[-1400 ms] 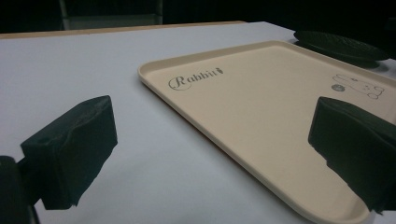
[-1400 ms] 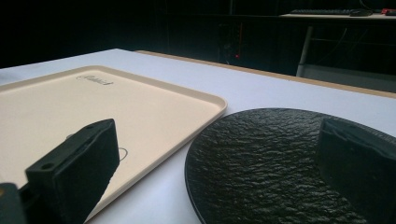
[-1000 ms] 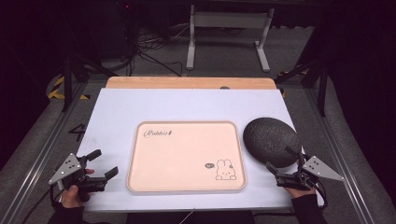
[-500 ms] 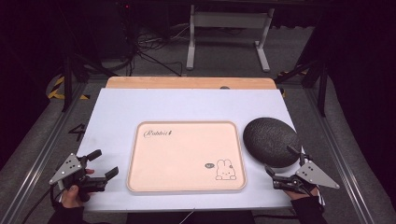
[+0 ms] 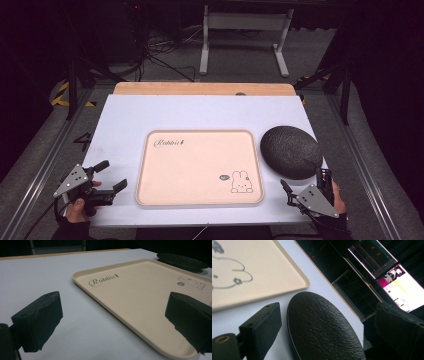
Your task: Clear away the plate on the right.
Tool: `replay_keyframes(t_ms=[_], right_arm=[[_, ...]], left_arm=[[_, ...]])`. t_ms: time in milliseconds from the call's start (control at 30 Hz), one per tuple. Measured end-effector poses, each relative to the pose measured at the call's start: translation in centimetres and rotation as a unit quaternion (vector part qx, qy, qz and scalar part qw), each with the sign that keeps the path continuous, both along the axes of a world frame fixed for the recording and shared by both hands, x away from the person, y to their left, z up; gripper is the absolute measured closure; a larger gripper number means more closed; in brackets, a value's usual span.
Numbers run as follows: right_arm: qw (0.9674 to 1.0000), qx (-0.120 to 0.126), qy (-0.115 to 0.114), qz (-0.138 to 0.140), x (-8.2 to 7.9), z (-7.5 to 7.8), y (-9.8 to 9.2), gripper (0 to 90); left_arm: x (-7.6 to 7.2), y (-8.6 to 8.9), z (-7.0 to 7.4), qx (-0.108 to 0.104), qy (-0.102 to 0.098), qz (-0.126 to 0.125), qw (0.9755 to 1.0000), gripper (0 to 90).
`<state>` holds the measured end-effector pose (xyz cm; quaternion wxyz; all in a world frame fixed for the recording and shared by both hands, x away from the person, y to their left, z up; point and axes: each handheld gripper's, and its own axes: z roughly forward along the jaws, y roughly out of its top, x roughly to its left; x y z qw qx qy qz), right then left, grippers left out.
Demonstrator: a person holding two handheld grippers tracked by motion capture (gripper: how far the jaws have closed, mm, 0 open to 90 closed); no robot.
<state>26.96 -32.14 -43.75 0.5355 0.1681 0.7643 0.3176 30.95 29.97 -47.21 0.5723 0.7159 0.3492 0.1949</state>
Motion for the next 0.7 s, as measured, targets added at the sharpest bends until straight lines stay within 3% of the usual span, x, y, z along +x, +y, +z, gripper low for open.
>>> replay_keyframes(t_ms=[233, 333, 467, 600, 700], right_arm=[[0.9969, -0.076, -0.018, -0.001, -0.3, -0.4, 0.5, 12.7], [0.9931, -0.114, -0.025, -0.002, -0.5, -0.7, 0.8, 14.5], [0.9842, -0.174, -0.033, 0.002, -0.5, -1.4, 1.2, 17.1], [0.9765, -0.213, -0.033, 0.004, -0.5, -1.9, 1.4, 18.6], [0.9668, -0.253, -0.035, 0.007, -0.4, -2.3, 1.5, 20.9]], left_arm=[[0.0, 0.0, 0.0, 0.001, 0.000, 0.000, 1.0000, 2.1], [0.0, 0.0, 0.0, 0.001, 0.000, 0.000, 1.0000, 2.1], [0.0, 0.0, 0.0, 0.002, 0.000, -0.001, 1.0000, 2.1], [0.0, 0.0, 0.0, 0.002, -0.001, -0.001, 1.0000, 2.1], [0.0, 0.0, 0.0, 0.002, -0.001, -0.001, 1.0000, 2.0]])
